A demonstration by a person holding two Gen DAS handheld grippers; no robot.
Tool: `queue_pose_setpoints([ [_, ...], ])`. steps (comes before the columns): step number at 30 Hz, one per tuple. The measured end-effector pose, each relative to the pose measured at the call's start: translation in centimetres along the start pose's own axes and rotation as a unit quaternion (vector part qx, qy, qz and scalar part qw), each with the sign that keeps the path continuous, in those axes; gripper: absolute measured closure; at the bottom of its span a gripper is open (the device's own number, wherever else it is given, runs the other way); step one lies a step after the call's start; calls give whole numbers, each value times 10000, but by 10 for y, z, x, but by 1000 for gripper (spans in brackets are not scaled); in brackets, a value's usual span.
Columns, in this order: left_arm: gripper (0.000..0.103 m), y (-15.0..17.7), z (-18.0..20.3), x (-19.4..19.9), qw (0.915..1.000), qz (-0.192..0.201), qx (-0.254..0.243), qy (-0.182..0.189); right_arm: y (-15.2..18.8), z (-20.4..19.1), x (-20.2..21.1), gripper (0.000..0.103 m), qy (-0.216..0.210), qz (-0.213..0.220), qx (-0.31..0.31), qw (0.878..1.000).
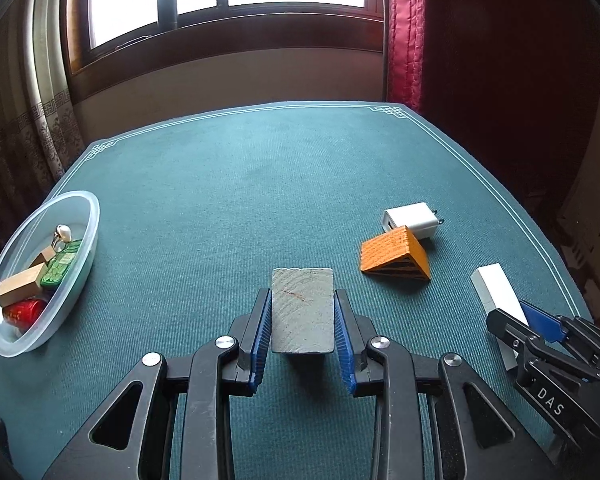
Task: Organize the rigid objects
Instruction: 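Carry the white-and-black block toward the bowl with the left tool while the right tool carries the white box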
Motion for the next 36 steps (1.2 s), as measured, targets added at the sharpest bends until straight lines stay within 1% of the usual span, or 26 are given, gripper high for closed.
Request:
queue_pose_setpoints([
  [9, 73, 6, -27, 8, 9998, -26, 178, -106, 0, 1, 1, 66, -9, 5, -15, 10000],
  [17, 73, 2, -51, 17, 9993, 95, 237, -266, 1, 2, 1, 66, -27, 0, -31, 10000],
  [22, 73, -4, -63, 14, 9987, 102, 449, -216, 0, 2, 1, 66, -30, -5, -20, 10000],
  [26, 71, -7, -52, 9, 9989, -8, 465, -80, -1, 2, 1, 66, -44, -1, -36, 10000],
  [27, 68, -7, -46, 7, 9991, -53, 431, -22, 0, 2, 1, 66, -43, -1, -34, 10000],
  [28, 59, -7, -40, 5, 9992, -74, 383, 13, -1, 2, 1, 66, -48, -2, -35, 10000],
  [29, 54, -8, -33, 4, 9994, -76, 325, 21, -1, 3, 1, 66, -56, -2, -42, 10000],
  [30, 44, -8, -26, 3, 9996, -75, 271, 13, -1, 3, 1, 65, -71, 0, -50, 10000],
  [31, 38, -9, -19, 1, 9997, -75, 232, 13, -1, 3, 1, 65, -87, 0, -56, 9999],
  [36, 36, -18, 20, -11, 9996, -245, 91, 141, 0, 2, 2, 65, -123, 1, -85, 9999],
])
Point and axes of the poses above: each gripper's, at about its wrist camera, not at the fingertips, and x roughly against the way its jaws point, z to its right, y to its underside, the point moved 8 cm from there along -x, roughly the way its jaws point, and after that the axes turned 3 degrees about -y, right-handed, at the moved point
